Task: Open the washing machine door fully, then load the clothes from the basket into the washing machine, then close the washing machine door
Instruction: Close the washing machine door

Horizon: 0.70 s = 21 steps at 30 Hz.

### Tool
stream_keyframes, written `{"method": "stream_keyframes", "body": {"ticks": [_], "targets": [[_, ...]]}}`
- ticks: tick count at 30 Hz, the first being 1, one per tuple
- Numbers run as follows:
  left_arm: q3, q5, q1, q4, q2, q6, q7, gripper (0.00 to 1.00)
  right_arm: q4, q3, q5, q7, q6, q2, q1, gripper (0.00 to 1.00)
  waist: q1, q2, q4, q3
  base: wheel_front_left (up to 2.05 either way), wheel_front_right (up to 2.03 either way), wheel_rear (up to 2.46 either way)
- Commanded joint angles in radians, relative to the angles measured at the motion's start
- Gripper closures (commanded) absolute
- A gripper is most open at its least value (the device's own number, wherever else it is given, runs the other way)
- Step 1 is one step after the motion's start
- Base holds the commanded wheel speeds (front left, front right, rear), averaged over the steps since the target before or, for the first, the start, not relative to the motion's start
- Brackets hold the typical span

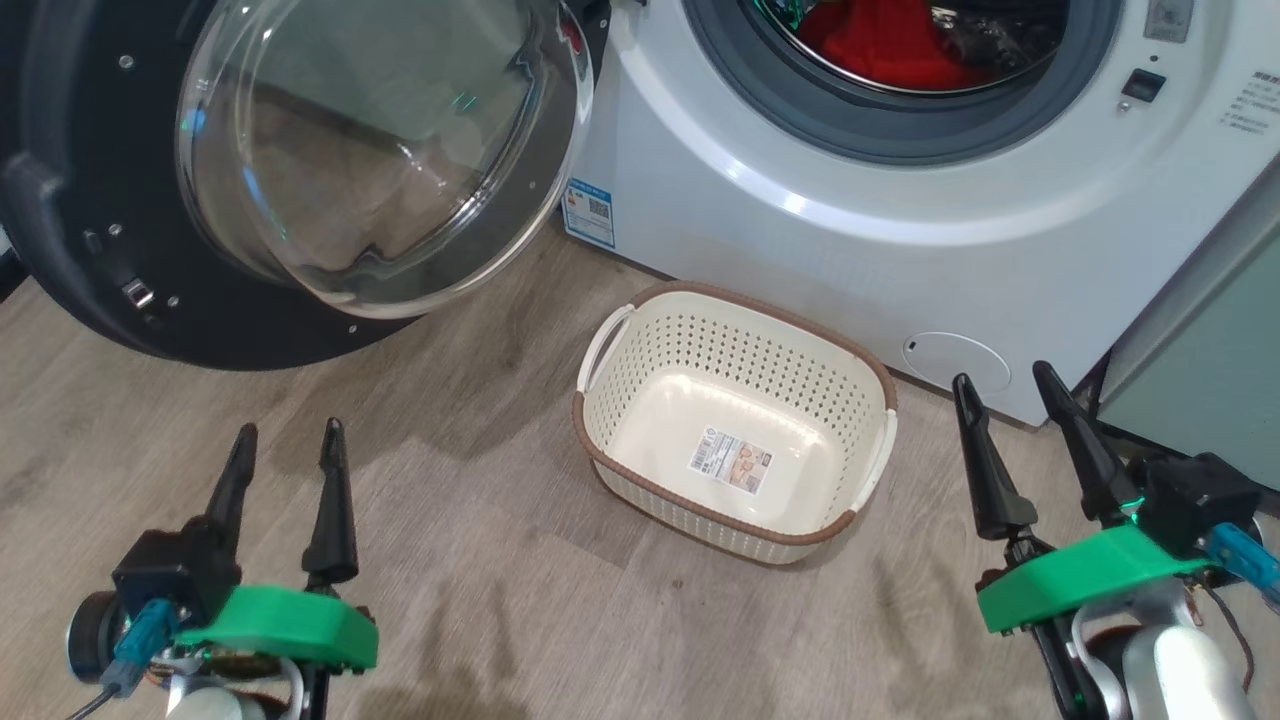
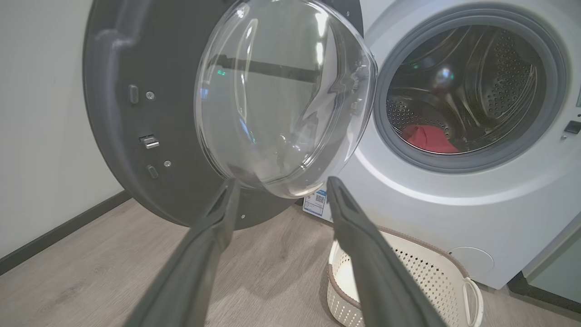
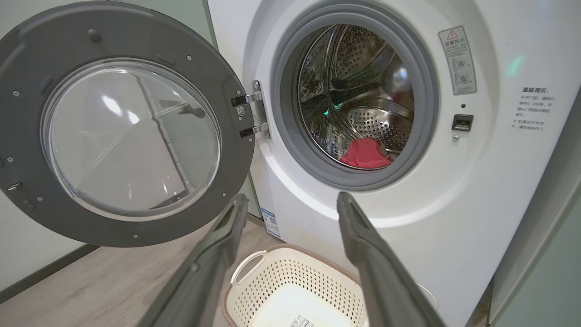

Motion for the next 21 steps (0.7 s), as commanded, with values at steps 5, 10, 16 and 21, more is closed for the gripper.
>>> {"method": "stream_keyframes", "body": {"ticks": [5, 10, 16, 21], "targets": [[0.047, -0.011, -0.042, -0.029, 0.003, 0.005, -0.011, 1.00, -0.032, 0.022, 0.000, -0.002, 0.000, -0.004, -0.036, 0.00, 0.0000, 0.0000, -0.002, 0.006, 0.00, 0.00, 0.00], [0.055, -0.012, -0.044, -0.034, -0.005, 0.011, -0.012, 1.00, -0.030, 0.018, -0.001, -0.003, 0.000, -0.004, -0.035, 0.00, 0.0000, 0.0000, 0.000, 0.008, 0.00, 0.00, 0.00], [0.074, -0.009, -0.052, -0.058, -0.019, 0.020, -0.013, 1.00, -0.029, 0.017, -0.002, -0.004, 0.000, -0.004, -0.036, 0.00, 0.0000, 0.0000, 0.005, 0.005, 0.00, 0.00, 0.00], [0.126, -0.006, -0.087, -0.125, -0.022, 0.017, -0.014, 1.00, -0.036, 0.012, -0.005, -0.002, 0.000, -0.004, -0.037, 0.00, 0.0000, 0.0000, 0.012, 0.011, 0.00, 0.00, 0.00]]}}
